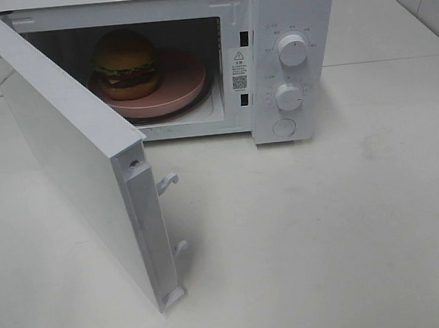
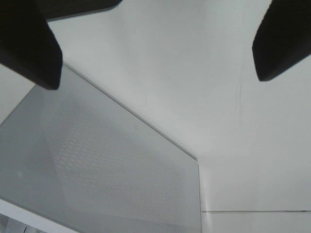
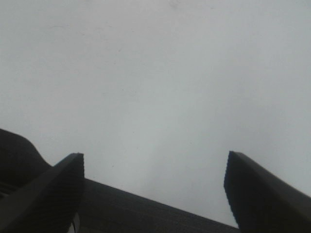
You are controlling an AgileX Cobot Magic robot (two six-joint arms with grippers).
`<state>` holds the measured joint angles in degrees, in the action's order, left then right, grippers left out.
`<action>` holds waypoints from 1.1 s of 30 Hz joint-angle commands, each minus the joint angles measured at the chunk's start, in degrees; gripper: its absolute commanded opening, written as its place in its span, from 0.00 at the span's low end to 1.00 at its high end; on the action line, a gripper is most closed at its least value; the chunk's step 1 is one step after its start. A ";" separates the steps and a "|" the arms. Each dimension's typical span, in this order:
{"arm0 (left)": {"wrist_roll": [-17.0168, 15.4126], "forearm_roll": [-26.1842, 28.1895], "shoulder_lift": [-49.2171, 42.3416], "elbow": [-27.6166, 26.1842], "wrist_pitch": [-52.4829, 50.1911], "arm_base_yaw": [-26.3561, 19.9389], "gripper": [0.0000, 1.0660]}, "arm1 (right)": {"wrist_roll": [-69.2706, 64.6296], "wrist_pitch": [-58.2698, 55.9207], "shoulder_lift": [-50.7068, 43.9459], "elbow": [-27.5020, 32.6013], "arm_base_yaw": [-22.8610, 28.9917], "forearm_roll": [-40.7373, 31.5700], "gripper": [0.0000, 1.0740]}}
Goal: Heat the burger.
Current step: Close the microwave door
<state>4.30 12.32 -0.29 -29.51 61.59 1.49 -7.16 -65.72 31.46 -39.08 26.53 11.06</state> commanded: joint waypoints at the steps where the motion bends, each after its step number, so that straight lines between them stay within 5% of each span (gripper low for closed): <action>1: 0.17 0.17 -0.92 -0.06 -0.52 0.11 0.94 | 0.29 0.52 -6.02 2.86 -5.10 0.11 0.71; 17: 0.17 0.17 -0.92 -0.06 -0.52 0.11 0.94 | -0.11 8.19 -24.98 10.20 -17.42 -1.49 0.71; 33: 0.17 0.17 -0.80 -0.06 -0.52 0.11 0.94 | 0.34 8.59 -33.52 10.31 -21.20 -5.39 0.71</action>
<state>4.30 12.32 -0.29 -29.51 61.59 1.49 -7.10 -57.75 -0.17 -28.99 5.73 5.56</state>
